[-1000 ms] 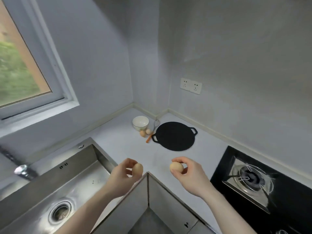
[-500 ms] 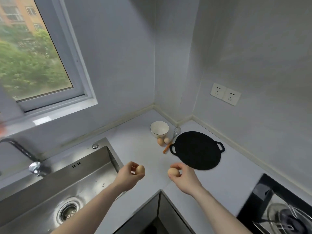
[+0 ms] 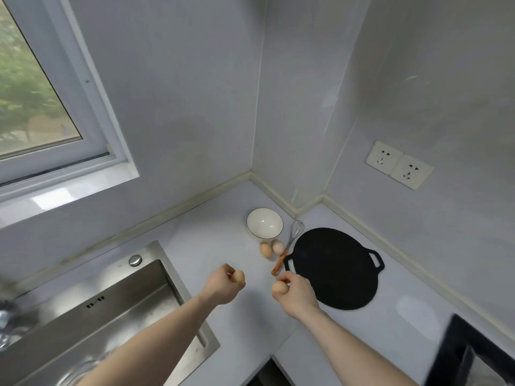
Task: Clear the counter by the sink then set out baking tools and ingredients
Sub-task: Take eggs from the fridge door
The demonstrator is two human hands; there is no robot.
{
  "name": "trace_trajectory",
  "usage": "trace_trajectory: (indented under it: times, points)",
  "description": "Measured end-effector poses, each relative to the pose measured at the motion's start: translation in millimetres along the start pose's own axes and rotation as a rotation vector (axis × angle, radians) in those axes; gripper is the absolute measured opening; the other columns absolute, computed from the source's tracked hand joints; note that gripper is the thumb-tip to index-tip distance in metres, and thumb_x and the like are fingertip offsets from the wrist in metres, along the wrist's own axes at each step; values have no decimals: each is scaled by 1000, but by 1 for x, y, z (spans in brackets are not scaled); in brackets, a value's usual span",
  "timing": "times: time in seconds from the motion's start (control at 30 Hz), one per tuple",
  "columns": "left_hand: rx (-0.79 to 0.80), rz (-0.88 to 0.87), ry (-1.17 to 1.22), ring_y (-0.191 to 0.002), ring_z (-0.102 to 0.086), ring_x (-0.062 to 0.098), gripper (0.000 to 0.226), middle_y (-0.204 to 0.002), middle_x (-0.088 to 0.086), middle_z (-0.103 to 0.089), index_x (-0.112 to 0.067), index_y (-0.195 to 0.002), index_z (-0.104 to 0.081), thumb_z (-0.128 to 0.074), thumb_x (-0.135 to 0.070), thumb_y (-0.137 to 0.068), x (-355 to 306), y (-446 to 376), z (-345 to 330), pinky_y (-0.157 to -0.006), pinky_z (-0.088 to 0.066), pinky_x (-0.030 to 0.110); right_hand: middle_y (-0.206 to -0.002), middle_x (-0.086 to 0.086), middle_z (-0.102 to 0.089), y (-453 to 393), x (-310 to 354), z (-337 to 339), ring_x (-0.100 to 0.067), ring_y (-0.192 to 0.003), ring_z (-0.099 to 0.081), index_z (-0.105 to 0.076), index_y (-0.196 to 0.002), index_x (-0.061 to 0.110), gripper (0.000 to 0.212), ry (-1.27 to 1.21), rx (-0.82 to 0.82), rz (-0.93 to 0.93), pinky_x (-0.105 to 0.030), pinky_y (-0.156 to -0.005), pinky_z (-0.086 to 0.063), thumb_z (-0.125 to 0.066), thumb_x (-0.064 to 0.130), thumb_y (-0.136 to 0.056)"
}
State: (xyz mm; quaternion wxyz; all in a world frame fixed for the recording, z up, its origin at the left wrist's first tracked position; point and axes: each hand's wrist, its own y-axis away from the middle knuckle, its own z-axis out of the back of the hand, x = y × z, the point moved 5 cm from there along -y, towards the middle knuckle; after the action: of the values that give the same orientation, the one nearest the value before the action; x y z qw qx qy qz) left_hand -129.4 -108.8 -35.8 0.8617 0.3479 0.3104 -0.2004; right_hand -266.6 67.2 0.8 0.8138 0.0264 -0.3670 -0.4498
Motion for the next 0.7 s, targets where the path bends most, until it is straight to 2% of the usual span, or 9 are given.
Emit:
trace_trajectory:
  times: [0.23, 0.37, 0.43, 0.57, 0.7]
  points:
    - [-9, 52, -80, -99, -65, 23, 33, -106, 1, -68, -16, -112, -58, -59, -40, -89, -6, -55, -9, -84, -52, 29, -123, 3, -66, -56, 17, -16, -20, -110, -63, -67, -122, 28, 37, 135, 14, 21, -29, -86, -52, -66, 24, -85]
    - [-25, 70, -112, -97, -66, 25, 31, -103, 1, -68, -16, -108, -57, -56, -39, -88, -9, -81, -15, -84, -54, 33, -124, 3, -65, -83, 20, -31, -21, -113, -59, -65, -122, 29, 35, 215, -6, 65, -31, -86, -51, -64, 23, -88]
    - [-29, 72, -129, -96, -66, 25, 29, -103, 1, -67, -17, -107, -56, -56, -38, -87, -10, -91, -18, -83, -54, 33, -124, 4, -65, -93, 22, -36, -23, -112, -57, -64, -123, 28, 34, 283, -10, 109, -30, -83, -44, -62, 22, -89]
    - [-23, 53, -168, -96, -63, 26, 27, -106, 5, -62, -16, -101, -58, -58, -38, -85, -12, -110, -23, -73, -43, 28, -123, 7, -65, -107, 26, -40, -23, -113, -59, -62, -122, 28, 32, 351, -51, 140, -29, -79, -32, -60, 21, -91]
    - [-19, 30, -176, -95, -63, 29, 37, -96, 6, -62, -10, -98, -62, -55, -44, -86, -12, -126, -30, -70, -41, 28, -127, 11, -61, -112, 28, -44, -21, -116, -58, -59, -126, 28, 37, 377, -50, 158, -27, -78, -28, -58, 15, -91]
